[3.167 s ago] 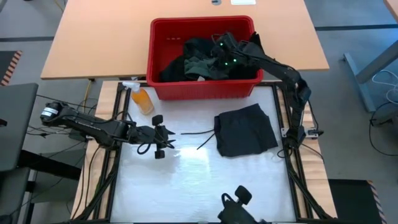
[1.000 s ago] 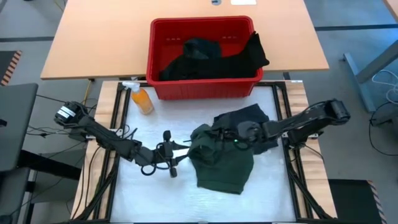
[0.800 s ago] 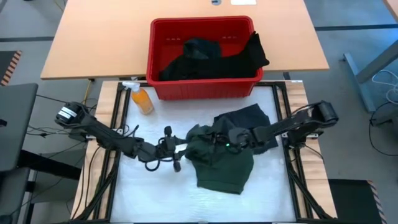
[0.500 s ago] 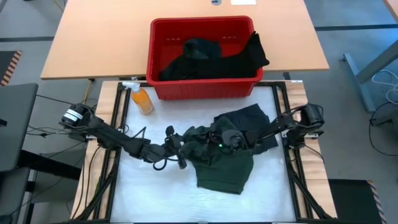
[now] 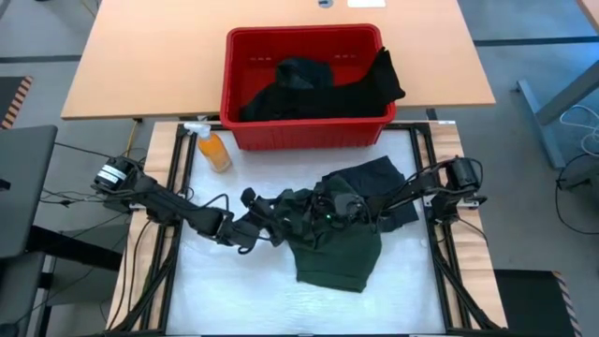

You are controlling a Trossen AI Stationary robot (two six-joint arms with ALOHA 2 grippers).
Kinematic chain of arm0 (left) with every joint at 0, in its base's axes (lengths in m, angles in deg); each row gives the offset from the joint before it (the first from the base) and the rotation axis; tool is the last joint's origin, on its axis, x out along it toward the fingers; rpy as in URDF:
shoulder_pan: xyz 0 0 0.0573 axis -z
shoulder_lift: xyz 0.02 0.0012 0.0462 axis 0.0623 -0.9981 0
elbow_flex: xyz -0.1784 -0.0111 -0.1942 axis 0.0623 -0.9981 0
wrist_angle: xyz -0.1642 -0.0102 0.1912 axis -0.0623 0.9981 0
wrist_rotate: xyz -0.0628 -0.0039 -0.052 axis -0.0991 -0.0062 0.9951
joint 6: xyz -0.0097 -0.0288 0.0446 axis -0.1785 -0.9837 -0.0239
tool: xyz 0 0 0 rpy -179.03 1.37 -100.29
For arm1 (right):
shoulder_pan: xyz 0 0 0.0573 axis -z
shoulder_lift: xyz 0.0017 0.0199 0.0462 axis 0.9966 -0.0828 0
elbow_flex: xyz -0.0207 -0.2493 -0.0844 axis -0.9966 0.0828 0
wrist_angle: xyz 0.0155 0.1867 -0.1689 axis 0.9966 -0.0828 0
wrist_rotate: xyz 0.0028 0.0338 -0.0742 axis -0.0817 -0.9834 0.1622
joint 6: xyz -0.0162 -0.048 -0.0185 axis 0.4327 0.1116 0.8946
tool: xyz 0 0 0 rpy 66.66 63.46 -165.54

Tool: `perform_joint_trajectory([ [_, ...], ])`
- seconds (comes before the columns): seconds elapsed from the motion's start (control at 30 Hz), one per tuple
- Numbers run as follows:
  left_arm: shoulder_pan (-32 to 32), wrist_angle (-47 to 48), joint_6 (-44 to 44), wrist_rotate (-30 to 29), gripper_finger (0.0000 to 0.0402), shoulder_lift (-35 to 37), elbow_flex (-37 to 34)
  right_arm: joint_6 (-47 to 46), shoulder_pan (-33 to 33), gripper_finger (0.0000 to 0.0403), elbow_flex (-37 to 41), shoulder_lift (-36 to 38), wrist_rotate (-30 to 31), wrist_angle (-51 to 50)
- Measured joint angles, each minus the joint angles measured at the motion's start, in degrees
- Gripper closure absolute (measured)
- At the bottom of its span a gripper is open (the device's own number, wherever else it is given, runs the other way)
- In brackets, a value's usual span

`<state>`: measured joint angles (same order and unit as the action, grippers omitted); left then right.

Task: Fold laundry
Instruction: Fold the dark green shirt

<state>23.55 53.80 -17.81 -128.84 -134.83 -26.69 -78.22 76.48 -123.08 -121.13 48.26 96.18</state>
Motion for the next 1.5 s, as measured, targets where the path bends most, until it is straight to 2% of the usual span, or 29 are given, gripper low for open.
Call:
perform_joint_trajectory([
  [0.07,-0.48,1.67,-3.11,1.70,0.0191,0.00,0.00,0.61,-0.55,0.0374,-0.10,0.00,-0.65,0.23],
  [0.13,-0.73,3.03,-5.65,4.09,0.0221,0.00,0.00,2.79,-1.13,0.0367,-0.14,0.00,-0.67,0.06],
  [0.2,-0.74,3.49,-5.97,6.43,0.0273,0.00,0.00,5.82,-1.49,0.0357,-0.14,0.00,-0.73,-0.08],
  [0.27,-0.67,4.48,-4.23,9.68,0.0346,0.00,0.00,9.20,-1.70,0.0344,-0.14,0.06,-0.83,-0.59],
  [0.33,-0.32,7.74,-3.16,14.07,0.0384,0.69,0.22,13.80,-1.74,0.0329,-0.16,1.23,-0.90,-4.79],
  [0.4,0.13,15.29,-3.72,18.29,0.0392,2.32,1.72,17.34,-1.58,0.0312,-0.16,4.24,-1.15,-12.12],
  [0.5,1.03,31.12,-7.24,25.73,0.0397,6.30,4.42,17.58,-0.57,0.0289,-0.19,10.63,-1.26,-27.01],
  [0.63,2.15,49.61,-11.82,38.49,0.0398,11.56,6.11,12.91,0.93,0.0266,-0.20,18.39,-0.98,-48.16],
  [0.7,2.48,56.96,-14.52,44.90,0.0399,13.76,5.70,9.58,1.48,0.0259,-0.18,20.88,-0.84,-55.87],
  [0.77,3.07,62.83,-17.75,48.64,0.0399,15.01,4.37,6.84,1.31,0.0254,0.06,21.99,-0.81,-61.05],
  [0.9,5.21,67.60,-21.45,50.39,0.0400,16.44,0.57,3.96,-0.73,0.0250,3.09,19.91,-0.82,-58.36],
  [1.0,6.85,68.20,-21.73,50.59,0.0400,16.33,-2.64,3.78,-2.11,0.0250,5.05,16.20,-1.03,-51.88],
  [1.13,7.44,68.24,-22.64,49.07,0.0401,16.18,-5.14,4.32,0.38,0.0251,4.04,10.30,-2.31,-41.30],
  [1.3,7.44,67.95,-22.99,47.89,0.0401,16.22,-5.33,5.04,5.99,0.0251,-0.35,3.96,-13.31,-37.43],
  [1.4,7.44,67.98,-23.15,47.83,0.0401,16.22,-5.33,3.56,8.83,0.0251,-1.09,3.08,-23.78,-37.08],
  [1.5,7.44,68.06,-22.95,47.53,0.0401,16.24,-5.32,3.39,9.92,0.0251,-0.45,5.19,-27.74,-37.56],
])
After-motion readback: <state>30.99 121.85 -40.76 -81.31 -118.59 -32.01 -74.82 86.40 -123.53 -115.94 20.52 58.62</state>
